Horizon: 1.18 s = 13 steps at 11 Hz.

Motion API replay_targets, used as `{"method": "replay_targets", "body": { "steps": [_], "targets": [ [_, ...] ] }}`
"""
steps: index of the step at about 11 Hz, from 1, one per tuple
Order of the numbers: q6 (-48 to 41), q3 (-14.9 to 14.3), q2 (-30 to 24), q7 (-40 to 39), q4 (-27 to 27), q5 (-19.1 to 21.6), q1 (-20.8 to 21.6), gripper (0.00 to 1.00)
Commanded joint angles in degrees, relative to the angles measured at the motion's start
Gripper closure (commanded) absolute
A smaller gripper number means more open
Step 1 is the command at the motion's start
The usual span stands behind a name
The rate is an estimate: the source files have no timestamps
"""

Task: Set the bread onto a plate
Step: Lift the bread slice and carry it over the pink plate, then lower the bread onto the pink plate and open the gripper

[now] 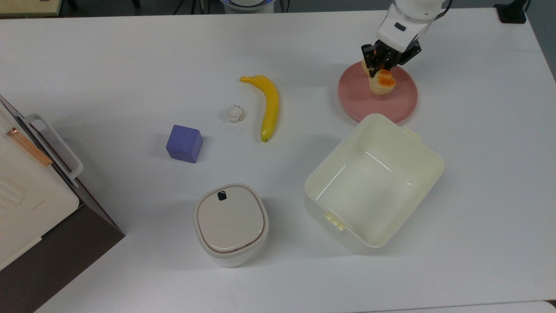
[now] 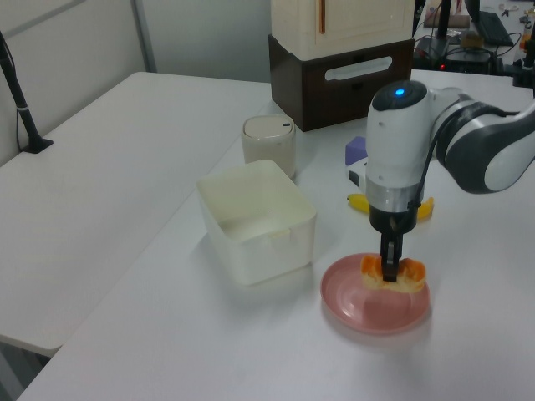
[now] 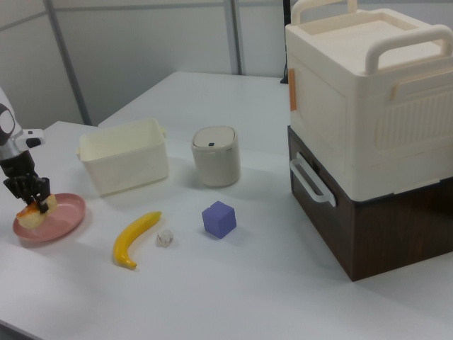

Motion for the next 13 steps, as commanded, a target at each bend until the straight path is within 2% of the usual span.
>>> {"method": "replay_targets", "body": {
  "steps": [1,4,6,8,10,11,13],
  "targets": [
    [-0.65,-0.80,0.39,0.98,1.75,-1.64,-0.09,0.00],
    [-8.53,-1.50,-0.57,-0.94,6.66,-1.29,-2.01,0.00],
    [-12.33,-3.16,-3.46,-6.20,7.99,-0.32,-6.75,0.00],
    [-15.83,-7.55,-4.88,-9.46,11.32,1.34,-7.21,0.00],
    [-18.66,-14.13,-5.84,-13.16,14.22,5.55,-7.65,0.00],
    [-18.50,-16.86,-6.28,-13.34,15.19,5.74,-7.91,0.00],
    [-19.45,-21.44,-6.46,-14.39,22.80,6.70,-10.10,0.00]
  ]
}}
